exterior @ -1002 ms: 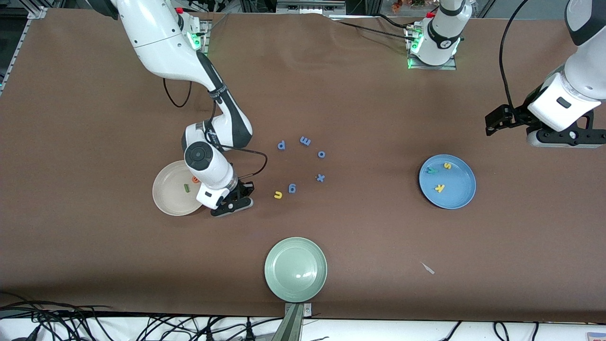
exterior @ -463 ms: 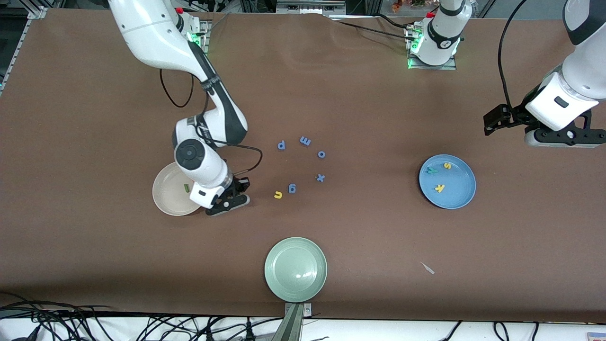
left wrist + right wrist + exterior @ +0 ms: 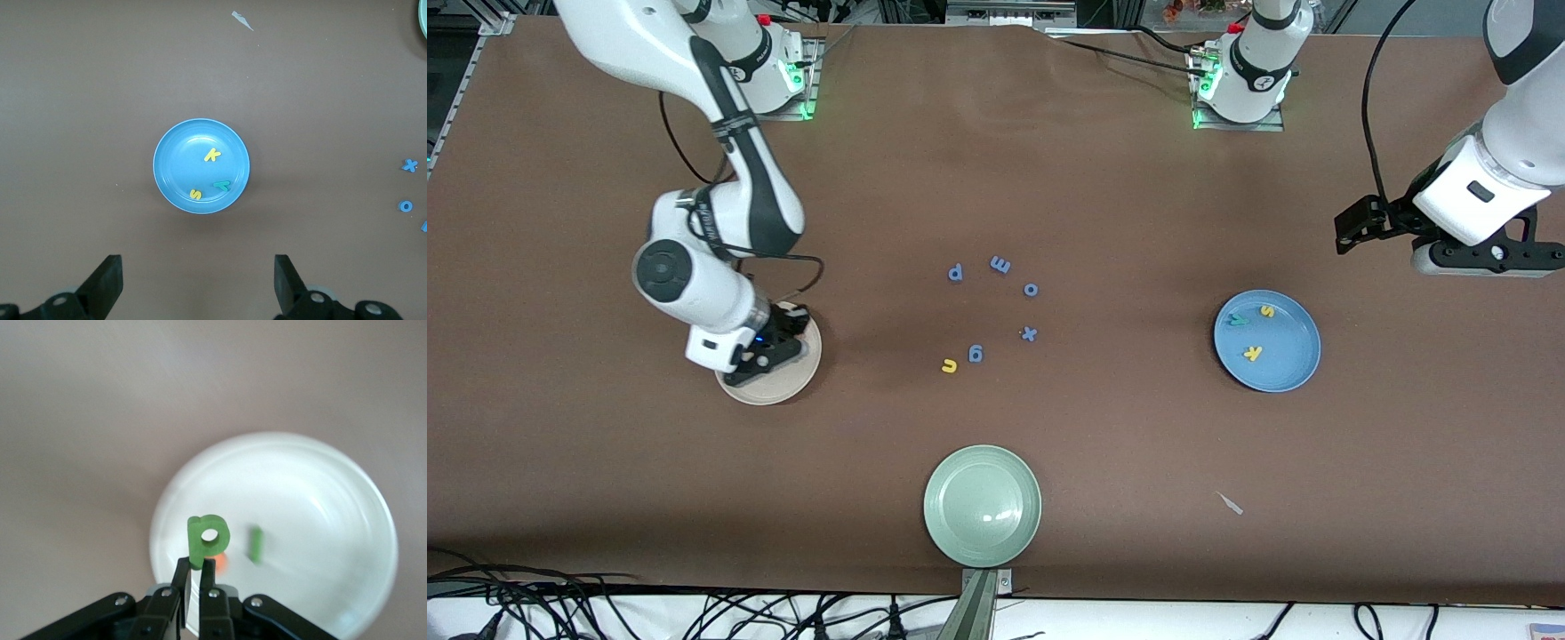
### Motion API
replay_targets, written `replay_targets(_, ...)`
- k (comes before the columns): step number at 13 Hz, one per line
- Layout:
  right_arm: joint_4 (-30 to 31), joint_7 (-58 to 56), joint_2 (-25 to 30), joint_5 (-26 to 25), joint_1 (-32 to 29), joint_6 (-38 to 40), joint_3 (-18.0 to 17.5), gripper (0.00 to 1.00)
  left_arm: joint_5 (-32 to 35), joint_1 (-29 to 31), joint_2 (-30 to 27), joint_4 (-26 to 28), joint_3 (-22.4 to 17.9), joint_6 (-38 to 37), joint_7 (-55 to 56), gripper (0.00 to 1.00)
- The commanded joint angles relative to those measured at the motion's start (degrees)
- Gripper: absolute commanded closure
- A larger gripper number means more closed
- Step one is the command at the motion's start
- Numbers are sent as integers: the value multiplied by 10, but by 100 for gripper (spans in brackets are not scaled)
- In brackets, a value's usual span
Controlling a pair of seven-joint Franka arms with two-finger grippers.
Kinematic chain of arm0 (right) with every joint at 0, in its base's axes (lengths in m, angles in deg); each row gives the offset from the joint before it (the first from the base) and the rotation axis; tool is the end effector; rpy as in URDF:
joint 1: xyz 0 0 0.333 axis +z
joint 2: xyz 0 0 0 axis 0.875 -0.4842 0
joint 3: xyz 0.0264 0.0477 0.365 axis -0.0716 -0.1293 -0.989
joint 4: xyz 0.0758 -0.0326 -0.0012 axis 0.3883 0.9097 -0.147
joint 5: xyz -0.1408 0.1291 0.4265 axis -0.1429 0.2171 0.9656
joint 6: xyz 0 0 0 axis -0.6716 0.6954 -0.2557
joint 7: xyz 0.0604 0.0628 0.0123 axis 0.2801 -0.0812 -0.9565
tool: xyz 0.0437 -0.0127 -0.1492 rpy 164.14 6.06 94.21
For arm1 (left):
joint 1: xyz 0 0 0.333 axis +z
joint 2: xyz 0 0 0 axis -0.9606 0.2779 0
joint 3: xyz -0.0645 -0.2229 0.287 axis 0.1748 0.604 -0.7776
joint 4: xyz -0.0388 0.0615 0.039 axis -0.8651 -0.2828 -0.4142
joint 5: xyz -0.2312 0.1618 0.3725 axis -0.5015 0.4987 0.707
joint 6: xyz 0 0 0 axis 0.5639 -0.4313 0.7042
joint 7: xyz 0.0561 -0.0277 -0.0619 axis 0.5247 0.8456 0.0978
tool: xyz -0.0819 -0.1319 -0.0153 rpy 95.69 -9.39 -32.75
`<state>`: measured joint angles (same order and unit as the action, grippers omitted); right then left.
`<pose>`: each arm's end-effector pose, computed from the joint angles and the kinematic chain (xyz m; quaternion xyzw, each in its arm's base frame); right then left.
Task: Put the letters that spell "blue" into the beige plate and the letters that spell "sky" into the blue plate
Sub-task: 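Drop the green p into the cream plate with the right gripper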
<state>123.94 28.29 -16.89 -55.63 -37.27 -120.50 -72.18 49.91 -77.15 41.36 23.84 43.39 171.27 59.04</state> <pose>0.6725 0.1521 0.2016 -0.9710 -0.2362 0.0292 0.0222 0.6437 -0.0586 0.5682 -0.9998 0.0081 0.0181 0.0097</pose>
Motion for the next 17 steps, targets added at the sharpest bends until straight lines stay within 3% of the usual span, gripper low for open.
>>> replay_targets(1,51,-11,24,-8,2,-16,3,95,-9,-1,-12,5,0,-5,3,0)
replay_targets(2,50,-6,23,-8,3,-17,3,82,-10,-1,-12,5,0,-5,3,0)
replay_targets(3,48,-6,22,-7,3,-17,2,61,-10,-1,-12,5,0,-5,3,0)
replay_targets(4,46,-6,19,-4,3,-21,2,29,-9,-1,-12,5,-1,-5,3,0)
replay_targets(5,41,-6,18,-1,3,-21,1,11,-10,-1,-12,5,0,-5,3,0)
replay_targets(6,31,-4,17,7,3,-22,-3,0,-10,-1,-12,5,0,-5,3,0)
replay_targets(9,-48,148,-16,88,0,-16,-55,0,-10,-1,-12,5,0,-5,3,0)
replay_targets(11,-120,210,-58,105,0,-12,-82,0,-10,-1,-12,5,0,-5,3,0)
replay_targets(14,-205,213,-133,104,16,-16,-86,0,-10,-1,-12,5,-1,-5,3,0)
replay_targets(17,-241,222,-164,101,53,-23,-82,0,-10,-1,-12,5,0,-5,4,0)
